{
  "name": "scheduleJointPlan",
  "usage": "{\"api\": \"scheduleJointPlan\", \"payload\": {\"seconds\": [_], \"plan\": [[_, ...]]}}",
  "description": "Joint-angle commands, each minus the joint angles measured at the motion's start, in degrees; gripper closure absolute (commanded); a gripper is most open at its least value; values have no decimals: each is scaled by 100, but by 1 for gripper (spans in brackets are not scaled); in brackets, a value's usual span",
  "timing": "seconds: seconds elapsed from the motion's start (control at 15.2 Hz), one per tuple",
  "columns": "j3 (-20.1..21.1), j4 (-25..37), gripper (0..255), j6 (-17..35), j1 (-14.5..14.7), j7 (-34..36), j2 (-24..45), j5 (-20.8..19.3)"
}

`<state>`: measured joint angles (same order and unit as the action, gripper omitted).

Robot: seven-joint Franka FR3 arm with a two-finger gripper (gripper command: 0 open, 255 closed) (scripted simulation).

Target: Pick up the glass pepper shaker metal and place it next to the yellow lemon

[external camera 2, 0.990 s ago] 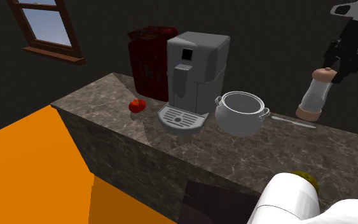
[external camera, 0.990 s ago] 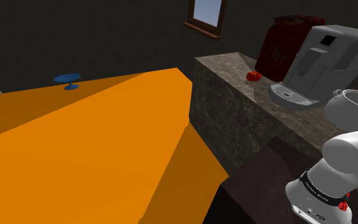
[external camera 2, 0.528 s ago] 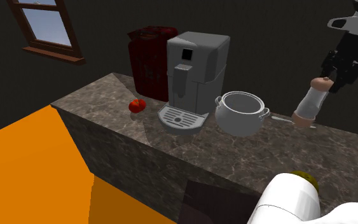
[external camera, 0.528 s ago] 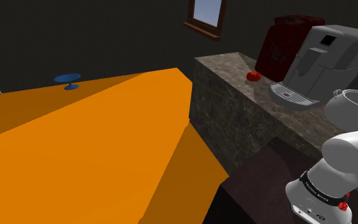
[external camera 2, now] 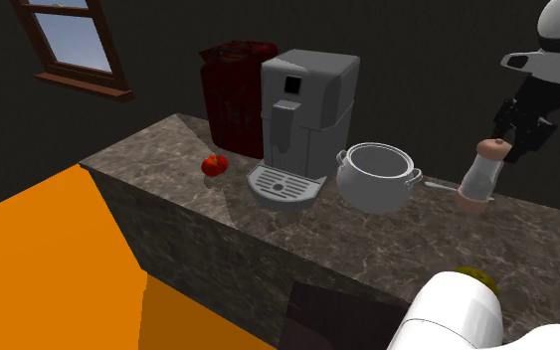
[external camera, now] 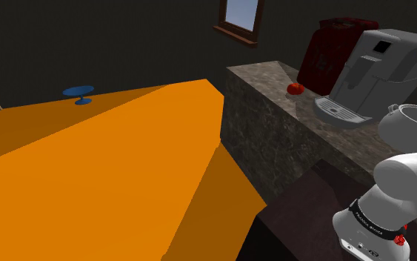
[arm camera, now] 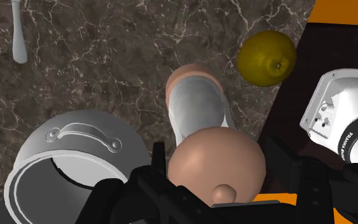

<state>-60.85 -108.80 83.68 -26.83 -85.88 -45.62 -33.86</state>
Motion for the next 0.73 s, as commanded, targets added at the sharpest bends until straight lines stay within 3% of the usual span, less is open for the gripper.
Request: {"api": "scheduleJointPlan", "payload": {"seconds": [0.0, 0.66], "plan": [[-36, -169, 255, 127, -36, 28, -56, -53], [-323, -899, 255, 738, -149, 135, -269, -336]]}}
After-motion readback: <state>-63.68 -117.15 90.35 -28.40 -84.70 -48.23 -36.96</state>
